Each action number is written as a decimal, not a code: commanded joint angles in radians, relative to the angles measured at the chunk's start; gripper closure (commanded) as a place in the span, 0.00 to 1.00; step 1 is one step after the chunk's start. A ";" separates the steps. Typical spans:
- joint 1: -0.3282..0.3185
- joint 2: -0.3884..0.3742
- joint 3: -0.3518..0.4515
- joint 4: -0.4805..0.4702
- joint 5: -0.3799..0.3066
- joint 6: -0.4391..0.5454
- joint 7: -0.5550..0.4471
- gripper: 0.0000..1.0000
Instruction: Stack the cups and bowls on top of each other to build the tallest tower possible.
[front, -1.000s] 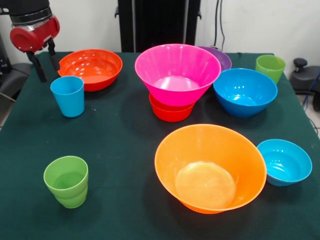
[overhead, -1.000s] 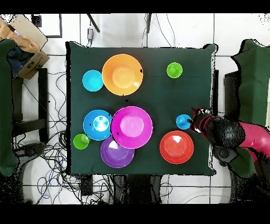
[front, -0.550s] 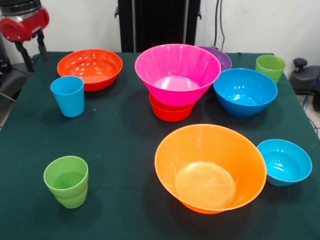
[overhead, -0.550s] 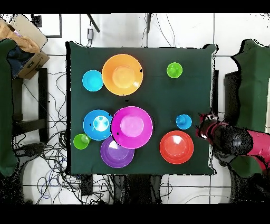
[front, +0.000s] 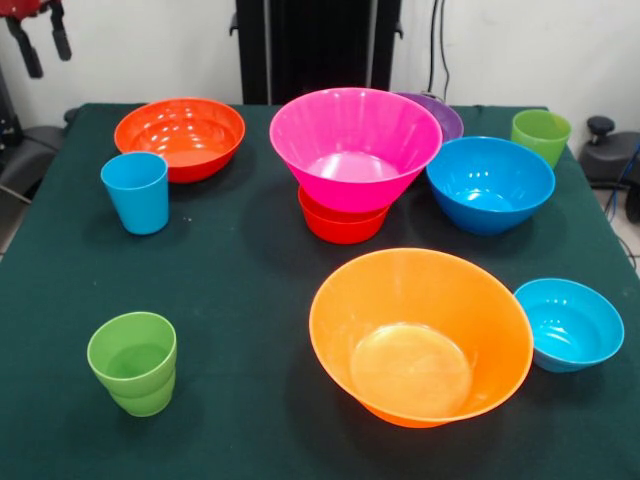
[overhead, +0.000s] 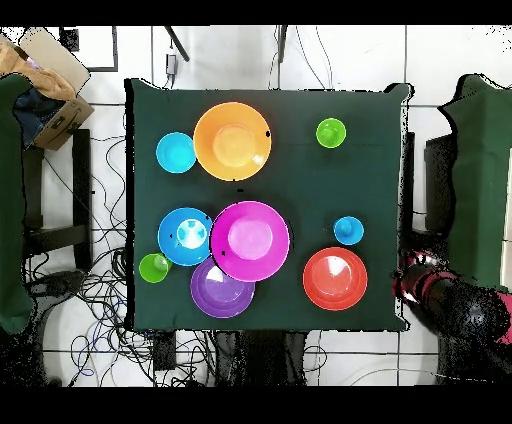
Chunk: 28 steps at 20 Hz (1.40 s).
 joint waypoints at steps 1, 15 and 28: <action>0.015 -0.061 0.030 0.215 -0.005 -0.090 0.095 0.00; 0.136 -0.085 -0.091 0.355 -0.011 -0.278 0.298 0.00; 0.221 0.101 -0.303 0.203 -0.180 -0.359 0.287 0.00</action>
